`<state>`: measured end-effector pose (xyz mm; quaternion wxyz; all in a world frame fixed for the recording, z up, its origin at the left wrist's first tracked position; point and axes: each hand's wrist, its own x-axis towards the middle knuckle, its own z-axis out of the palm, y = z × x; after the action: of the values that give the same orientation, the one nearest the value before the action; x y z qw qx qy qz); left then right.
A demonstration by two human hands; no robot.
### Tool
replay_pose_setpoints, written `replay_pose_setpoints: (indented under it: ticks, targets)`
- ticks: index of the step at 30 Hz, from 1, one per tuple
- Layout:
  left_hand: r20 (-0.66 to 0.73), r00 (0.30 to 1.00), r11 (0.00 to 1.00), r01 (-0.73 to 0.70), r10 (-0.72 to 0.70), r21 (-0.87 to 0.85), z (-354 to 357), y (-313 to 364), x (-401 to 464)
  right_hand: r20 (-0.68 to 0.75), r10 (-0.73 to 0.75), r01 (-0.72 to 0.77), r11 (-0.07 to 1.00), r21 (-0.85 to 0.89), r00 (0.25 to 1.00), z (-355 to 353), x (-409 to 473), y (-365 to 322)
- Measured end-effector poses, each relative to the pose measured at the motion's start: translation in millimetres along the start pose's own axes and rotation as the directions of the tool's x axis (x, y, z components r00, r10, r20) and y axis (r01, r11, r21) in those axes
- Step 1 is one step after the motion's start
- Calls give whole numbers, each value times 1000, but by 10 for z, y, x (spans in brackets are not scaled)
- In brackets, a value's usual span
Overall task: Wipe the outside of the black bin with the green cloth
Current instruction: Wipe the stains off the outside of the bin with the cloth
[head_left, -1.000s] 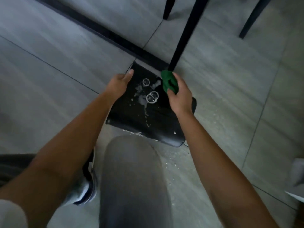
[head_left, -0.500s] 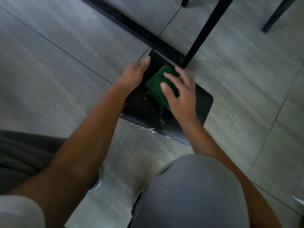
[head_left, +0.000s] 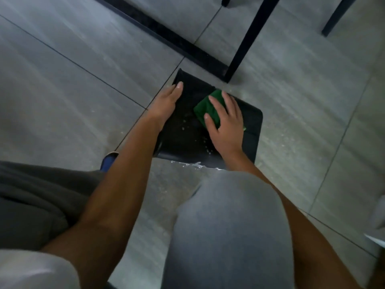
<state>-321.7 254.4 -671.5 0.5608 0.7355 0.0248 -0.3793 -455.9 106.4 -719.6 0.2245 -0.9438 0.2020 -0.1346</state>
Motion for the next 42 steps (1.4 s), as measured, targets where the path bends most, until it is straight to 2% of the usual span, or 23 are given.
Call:
replay_pose_setpoints:
  ticks: [4,7,10,13,16,18,20,22,24,26,27,29,30,31,34,36,38,40,42]
  targets:
    - [-66,995,997,69,-71,-31,-71,-114,-77,-19,219,-219,975,-24,976,-74,-135,318]
    - [-57,990,991,123,-125,-45,-85,-86,-105,-56,377,-374,925,61,924,-162,-133,505]
    - [-24,976,974,213,-215,-76,-138,-74,-109,-39,449,-440,887,138,893,-187,-24,445]
    - [-39,960,954,271,-278,-128,-95,-88,-124,8,324,-323,941,100,946,-107,142,118]
    - [-20,967,957,250,-256,-149,-37,-79,-147,102,26,-33,997,70,994,32,274,-284]
    - [-6,972,961,233,-236,-151,-11,-38,-127,166,-159,154,987,41,973,84,216,-442]
    - [-26,974,962,216,-224,-169,7,3,-141,166,-244,241,970,40,955,61,25,-401]
    - [-37,974,959,213,-223,-185,15,5,-143,136,-245,243,970,30,960,-1,-241,-178]
    - [-42,975,962,207,-218,-178,21,21,-133,81,-149,151,988,-22,986,-83,-512,170]
    - [-51,980,976,185,-192,-117,30,43,-129,-8,27,-28,998,-48,1000,-207,-626,555]
    - [-58,984,983,160,-165,-92,32,69,-132,-40,147,-148,989,-21,988,-263,-586,688]
    - [-46,992,992,117,-119,-46,79,128,-135,-59,414,-410,909,76,908,-318,-423,776]
    - [-48,995,996,92,-93,-15,119,148,-140,-61,474,-466,878,111,879,-329,-337,742]
    - [-65,995,997,81,-80,16,156,149,-136,-62,467,-457,880,125,882,-326,-281,673]
    - [-117,991,997,65,-59,45,209,140,-154,-38,215,-212,975,72,976,-221,-179,297]
    - [-131,990,998,55,-49,39,204,112,-131,42,13,-15,999,42,999,-131,-192,-22]
    - [-115,992,998,48,-45,28,189,106,-101,140,-236,233,972,42,961,-52,-295,-181]
    - [-91,994,998,61,-61,-1,183,99,-90,190,-431,443,896,-23,882,-23,-443,-120]
    - [-79,993,996,85,-87,-29,178,32,-79,186,-451,472,877,-91,873,-55,-581,128]
